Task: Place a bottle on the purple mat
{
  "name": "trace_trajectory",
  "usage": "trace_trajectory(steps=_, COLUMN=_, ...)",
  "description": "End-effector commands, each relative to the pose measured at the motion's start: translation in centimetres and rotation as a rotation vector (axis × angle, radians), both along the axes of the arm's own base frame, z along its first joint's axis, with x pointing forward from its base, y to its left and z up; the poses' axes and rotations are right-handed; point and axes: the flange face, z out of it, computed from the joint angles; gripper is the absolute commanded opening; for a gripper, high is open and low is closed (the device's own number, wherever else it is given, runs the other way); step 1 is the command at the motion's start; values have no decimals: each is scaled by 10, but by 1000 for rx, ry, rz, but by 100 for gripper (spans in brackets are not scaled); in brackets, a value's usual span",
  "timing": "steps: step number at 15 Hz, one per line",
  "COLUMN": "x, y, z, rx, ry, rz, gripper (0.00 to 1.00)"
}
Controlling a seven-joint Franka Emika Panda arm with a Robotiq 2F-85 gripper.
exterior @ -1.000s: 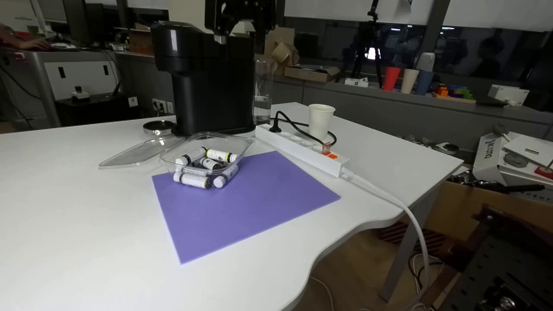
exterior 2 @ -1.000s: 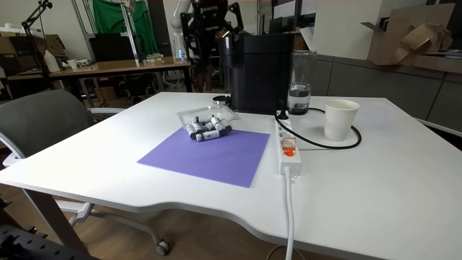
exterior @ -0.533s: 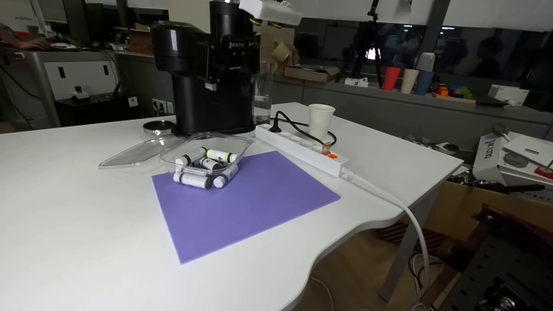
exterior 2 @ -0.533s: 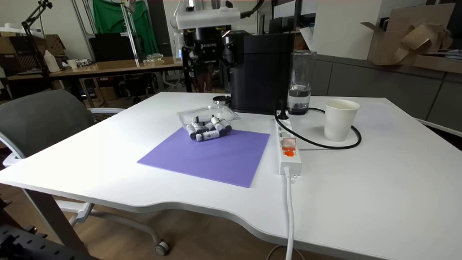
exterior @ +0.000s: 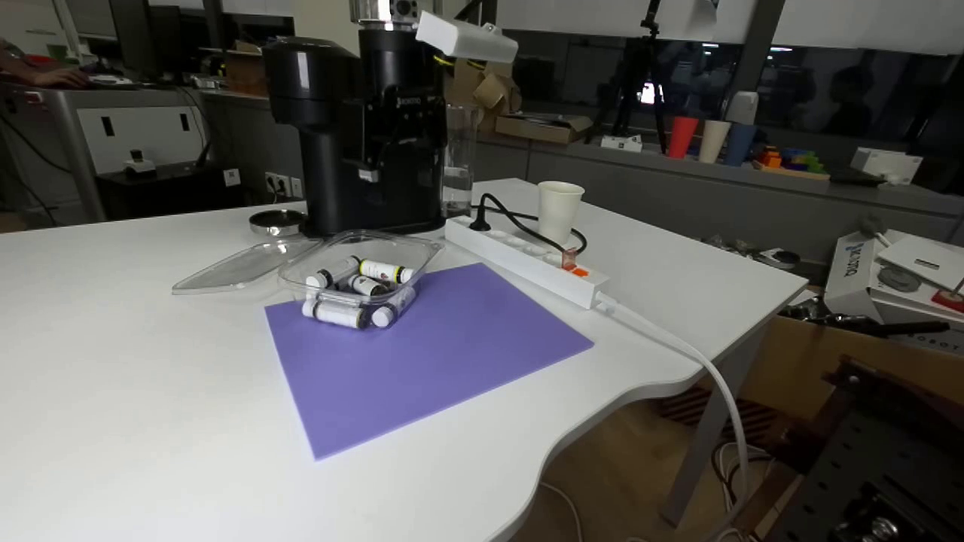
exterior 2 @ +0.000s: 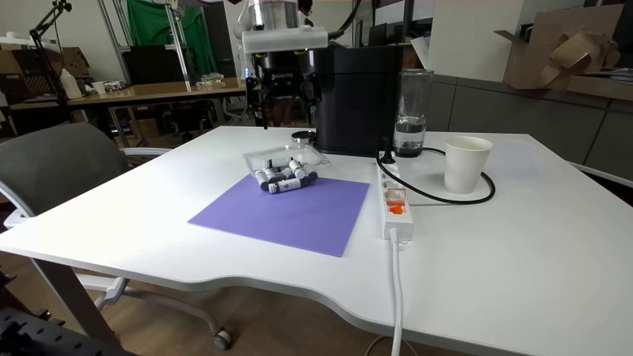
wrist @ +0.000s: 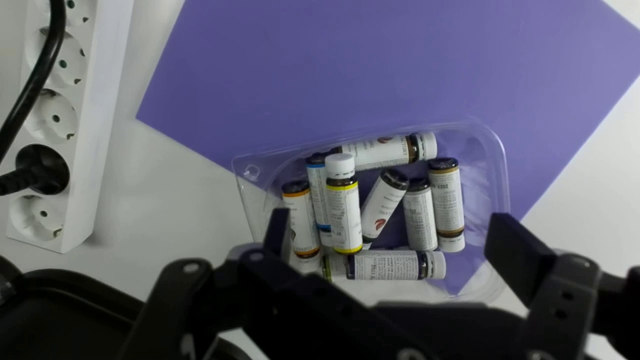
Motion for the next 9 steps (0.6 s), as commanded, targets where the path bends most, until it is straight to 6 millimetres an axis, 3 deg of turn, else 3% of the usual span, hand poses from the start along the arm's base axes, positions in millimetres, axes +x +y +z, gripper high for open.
trace_trajectory(steps=1, x=-1, y=0, z=-13, rx=-69, ry=-7, rz=21, gripper=100)
trace_trajectory(steps=9, x=9, y=14, z=-70, rx=-85, ry=-48, rz=107, gripper=100)
